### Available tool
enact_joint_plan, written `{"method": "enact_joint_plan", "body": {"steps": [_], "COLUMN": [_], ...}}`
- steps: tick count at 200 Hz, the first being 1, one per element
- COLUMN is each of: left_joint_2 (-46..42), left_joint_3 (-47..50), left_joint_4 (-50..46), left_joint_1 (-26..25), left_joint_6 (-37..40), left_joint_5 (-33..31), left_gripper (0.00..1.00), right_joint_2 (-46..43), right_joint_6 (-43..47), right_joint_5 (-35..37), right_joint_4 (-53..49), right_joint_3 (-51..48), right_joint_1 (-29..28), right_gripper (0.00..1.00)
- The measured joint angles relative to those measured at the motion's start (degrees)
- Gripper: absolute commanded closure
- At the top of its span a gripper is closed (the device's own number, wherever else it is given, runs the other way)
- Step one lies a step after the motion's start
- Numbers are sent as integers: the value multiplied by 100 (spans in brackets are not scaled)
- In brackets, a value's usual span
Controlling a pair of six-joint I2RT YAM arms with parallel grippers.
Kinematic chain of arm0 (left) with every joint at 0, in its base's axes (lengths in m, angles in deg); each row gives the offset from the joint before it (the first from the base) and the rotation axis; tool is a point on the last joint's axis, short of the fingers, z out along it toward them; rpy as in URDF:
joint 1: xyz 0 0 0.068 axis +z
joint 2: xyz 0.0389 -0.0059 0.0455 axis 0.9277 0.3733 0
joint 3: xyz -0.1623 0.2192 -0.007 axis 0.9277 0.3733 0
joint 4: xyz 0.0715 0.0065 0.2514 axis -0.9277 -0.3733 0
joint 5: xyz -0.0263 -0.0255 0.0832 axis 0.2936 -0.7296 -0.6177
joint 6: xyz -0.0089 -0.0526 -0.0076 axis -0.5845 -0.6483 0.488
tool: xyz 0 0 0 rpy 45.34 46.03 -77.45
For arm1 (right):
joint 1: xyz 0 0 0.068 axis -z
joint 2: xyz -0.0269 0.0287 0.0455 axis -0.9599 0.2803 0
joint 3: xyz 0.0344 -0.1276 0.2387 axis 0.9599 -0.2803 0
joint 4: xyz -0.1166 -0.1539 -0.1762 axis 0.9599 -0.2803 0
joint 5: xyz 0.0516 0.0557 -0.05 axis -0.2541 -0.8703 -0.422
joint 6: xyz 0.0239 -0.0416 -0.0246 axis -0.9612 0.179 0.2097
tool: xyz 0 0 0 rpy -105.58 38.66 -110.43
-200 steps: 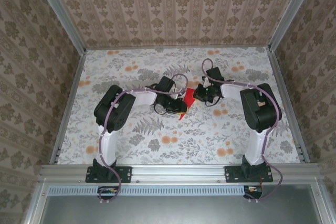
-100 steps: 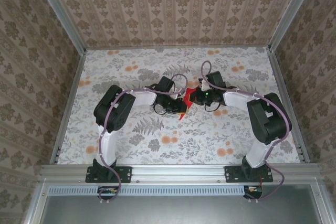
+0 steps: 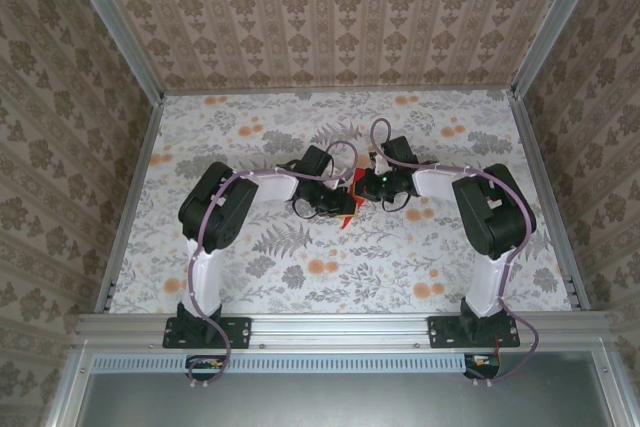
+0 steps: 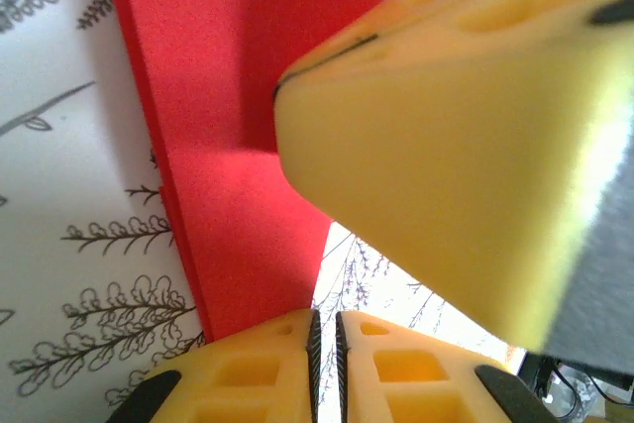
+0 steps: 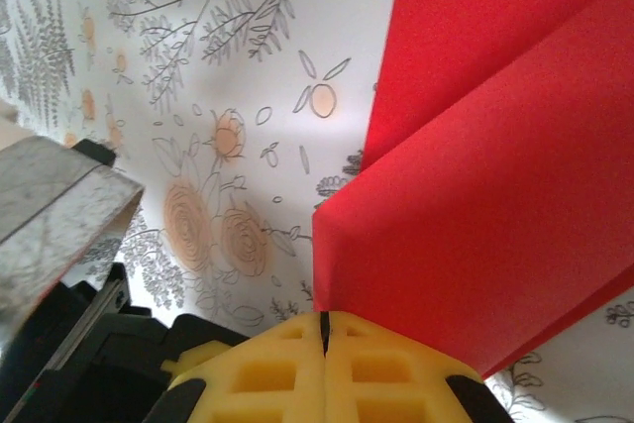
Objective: Fold a paper plane with a square sheet of paper (fold left side to right side)
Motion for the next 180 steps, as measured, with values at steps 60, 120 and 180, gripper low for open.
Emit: {"method": "enact_joint_plan", "body": {"steps": [60, 120, 180], "left_joint_2": [0, -20, -52], "left_joint_3": [17, 85, 173], "left_joint_4": [20, 111, 238], "left_joint_1": [0, 7, 7], "left_joint_6": [0, 0, -2], "left_joint_5": [0, 2, 2], "left_gripper": [85, 85, 85], "right_joint_2": [136, 136, 245], "right_joint_6": [225, 350, 354], "right_joint_5": [195, 146, 37], "right_joint_4": [-208, -308, -411], "right_joint_3": [22, 28, 192], "right_joint_1": [33, 160, 466], "right_gripper": [99, 100, 99]}}
